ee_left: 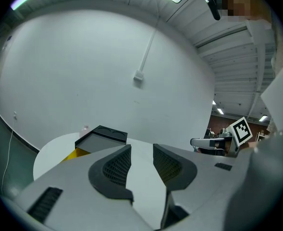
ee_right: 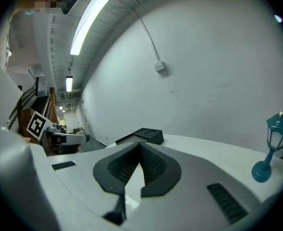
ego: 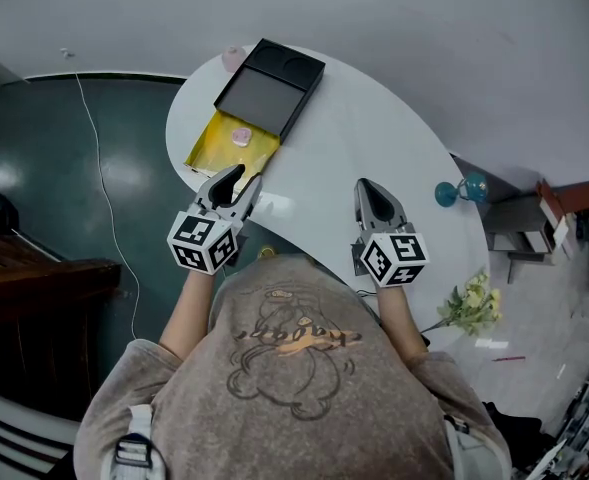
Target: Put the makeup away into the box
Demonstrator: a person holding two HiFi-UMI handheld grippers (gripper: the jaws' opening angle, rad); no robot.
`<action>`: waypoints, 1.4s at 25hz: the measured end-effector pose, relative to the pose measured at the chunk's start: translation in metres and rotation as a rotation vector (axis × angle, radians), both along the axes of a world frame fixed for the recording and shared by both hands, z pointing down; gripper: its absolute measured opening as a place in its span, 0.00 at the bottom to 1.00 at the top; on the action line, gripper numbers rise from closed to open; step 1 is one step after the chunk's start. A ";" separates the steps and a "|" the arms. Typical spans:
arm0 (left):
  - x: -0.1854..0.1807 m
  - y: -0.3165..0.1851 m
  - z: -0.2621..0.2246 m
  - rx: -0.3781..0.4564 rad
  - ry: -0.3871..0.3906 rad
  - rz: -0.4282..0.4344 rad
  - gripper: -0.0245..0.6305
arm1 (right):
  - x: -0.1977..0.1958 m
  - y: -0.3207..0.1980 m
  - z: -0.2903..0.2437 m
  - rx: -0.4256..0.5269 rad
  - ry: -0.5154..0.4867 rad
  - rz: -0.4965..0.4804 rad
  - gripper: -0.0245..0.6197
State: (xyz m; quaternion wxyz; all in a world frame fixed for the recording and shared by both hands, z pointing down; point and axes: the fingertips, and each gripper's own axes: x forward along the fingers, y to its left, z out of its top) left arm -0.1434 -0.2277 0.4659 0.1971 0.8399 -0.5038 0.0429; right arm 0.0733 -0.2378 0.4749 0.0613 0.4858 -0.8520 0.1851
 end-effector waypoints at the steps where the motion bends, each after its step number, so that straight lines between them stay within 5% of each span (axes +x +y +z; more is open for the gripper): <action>1: 0.001 0.001 -0.001 0.002 0.003 0.004 0.27 | -0.001 0.000 0.000 -0.001 0.000 -0.004 0.04; 12: -0.007 0.003 -0.002 0.021 -0.019 -0.003 0.11 | -0.011 0.001 0.005 -0.007 -0.004 -0.019 0.04; 35: -0.025 -0.003 0.006 -0.010 -0.039 -0.044 0.07 | -0.015 0.007 0.018 -0.032 0.029 -0.026 0.04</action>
